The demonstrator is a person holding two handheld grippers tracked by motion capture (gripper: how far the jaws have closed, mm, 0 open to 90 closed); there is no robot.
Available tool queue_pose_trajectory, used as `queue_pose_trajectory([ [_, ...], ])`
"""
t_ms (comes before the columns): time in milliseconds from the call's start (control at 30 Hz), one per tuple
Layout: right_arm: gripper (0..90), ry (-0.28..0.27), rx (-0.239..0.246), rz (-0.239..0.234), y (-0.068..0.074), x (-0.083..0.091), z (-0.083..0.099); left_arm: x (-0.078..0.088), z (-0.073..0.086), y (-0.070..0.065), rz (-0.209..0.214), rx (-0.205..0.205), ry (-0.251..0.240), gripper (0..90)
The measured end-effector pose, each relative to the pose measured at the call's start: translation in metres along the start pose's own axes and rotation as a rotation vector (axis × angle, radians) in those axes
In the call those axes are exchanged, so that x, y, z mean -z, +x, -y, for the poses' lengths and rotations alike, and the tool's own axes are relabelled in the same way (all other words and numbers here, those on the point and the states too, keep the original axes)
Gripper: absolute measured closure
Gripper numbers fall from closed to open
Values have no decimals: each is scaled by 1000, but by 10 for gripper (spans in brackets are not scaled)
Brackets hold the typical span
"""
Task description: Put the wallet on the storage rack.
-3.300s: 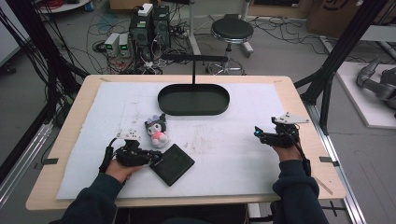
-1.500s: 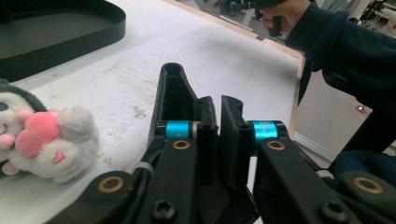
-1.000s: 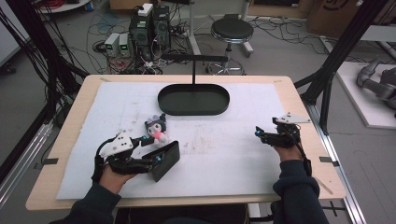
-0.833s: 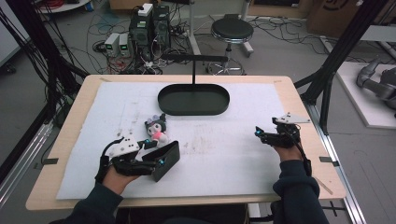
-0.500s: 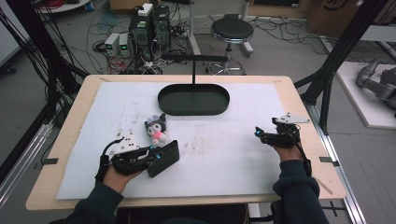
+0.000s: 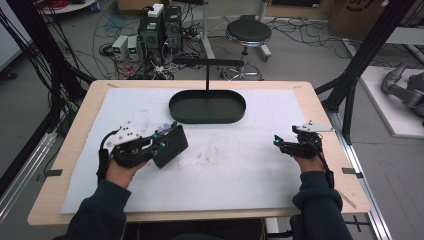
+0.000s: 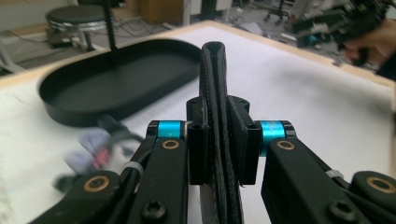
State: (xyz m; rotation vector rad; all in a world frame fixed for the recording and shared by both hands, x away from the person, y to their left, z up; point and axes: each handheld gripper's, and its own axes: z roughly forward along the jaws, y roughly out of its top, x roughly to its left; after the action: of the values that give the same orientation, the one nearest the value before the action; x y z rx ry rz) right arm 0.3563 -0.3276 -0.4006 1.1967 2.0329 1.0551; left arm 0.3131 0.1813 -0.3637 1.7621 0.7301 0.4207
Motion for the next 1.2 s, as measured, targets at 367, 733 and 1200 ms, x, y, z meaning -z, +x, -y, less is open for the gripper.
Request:
queue_pose_trajectory([
  [367,209,-6,-13,-12,-2,0,0,-35,-62,40,-88,-39,-23,781],
  [733,210,-35,-31,-14,-5,3,0,-102,-69,79,-162,-56,53,781],
  [1200,211,-33,-24,-23,-4,2,0,-163,-50,112,-278,-38,121,782],
])
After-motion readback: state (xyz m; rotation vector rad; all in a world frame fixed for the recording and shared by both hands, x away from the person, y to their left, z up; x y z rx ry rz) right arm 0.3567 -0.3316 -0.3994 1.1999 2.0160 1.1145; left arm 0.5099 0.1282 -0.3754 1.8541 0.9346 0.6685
